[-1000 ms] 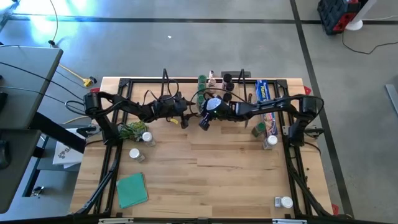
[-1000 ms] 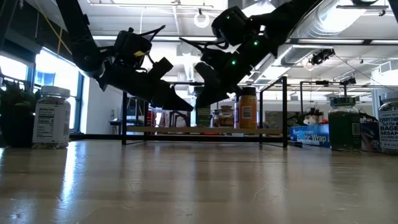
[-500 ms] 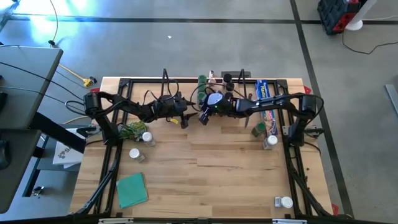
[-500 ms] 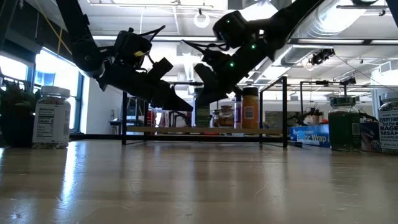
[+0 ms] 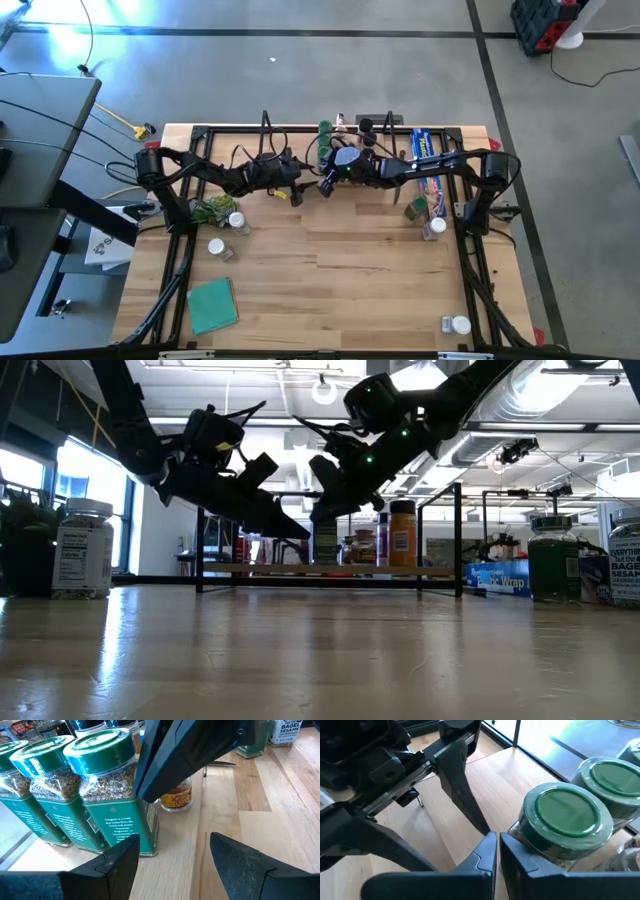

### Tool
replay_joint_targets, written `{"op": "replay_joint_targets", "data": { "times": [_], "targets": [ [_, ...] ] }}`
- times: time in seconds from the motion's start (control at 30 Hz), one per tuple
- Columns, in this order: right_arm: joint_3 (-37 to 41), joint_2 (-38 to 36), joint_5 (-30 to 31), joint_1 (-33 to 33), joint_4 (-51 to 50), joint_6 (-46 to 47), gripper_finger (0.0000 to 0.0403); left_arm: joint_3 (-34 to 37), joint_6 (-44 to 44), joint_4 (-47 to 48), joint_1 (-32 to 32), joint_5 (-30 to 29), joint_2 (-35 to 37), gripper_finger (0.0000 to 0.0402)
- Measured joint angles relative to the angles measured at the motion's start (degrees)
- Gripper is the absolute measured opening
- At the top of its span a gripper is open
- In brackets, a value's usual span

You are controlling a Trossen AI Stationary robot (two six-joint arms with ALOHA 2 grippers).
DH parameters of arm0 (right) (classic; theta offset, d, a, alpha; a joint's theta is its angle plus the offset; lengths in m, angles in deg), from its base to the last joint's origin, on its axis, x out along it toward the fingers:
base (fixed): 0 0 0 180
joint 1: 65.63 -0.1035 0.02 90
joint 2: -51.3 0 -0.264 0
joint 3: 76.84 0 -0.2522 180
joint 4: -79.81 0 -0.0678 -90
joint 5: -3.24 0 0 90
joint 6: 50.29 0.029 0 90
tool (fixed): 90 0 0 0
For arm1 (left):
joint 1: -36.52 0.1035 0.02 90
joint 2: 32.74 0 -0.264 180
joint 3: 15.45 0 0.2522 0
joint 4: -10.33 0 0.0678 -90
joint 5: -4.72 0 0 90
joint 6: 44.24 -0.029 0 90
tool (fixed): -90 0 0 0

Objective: Shelf spices
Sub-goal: Put the green seasoning bottle on the shelf align with the other green seasoning bottle

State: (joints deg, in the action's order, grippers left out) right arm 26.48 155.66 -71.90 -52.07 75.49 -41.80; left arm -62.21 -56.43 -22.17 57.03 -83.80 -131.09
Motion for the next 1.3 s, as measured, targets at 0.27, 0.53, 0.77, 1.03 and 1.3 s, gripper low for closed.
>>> {"op": "replay_joint_targets", "data": {
  "times": [0.27, 0.53, 0.77, 1.03, 1.3],
  "targets": [
    [0.00, 0.00, -0.13, 1.19, 0.39, 0.00, 0.0016, 0.00, 0.03, 0.00, -0.02, 0.00, 0.00, 0.0239],
    [0.00, -0.41, -4.88, 0.81, 4.31, -1.10, 0.0016, 0.00, 0.11, 0.61, -0.04, 0.00, 0.00, 0.0239],
    [-0.02, -7.95, -1.61, -1.09, -1.68, -2.20, 0.0016, 0.07, 1.17, 3.99, -0.06, -0.11, 0.00, 0.0239],
    [-0.04, -20.76, 6.74, -1.18, -16.26, -2.48, 0.0016, 0.09, 2.89, 3.56, -0.09, -0.65, 0.00, 0.0239],
    [-0.04, -35.23, 3.83, -11.08, -38.55, -4.69, 0.0016, 0.46, 6.05, 5.05, -4.78, -5.32, 0.02, 0.0239]
  ]
}}
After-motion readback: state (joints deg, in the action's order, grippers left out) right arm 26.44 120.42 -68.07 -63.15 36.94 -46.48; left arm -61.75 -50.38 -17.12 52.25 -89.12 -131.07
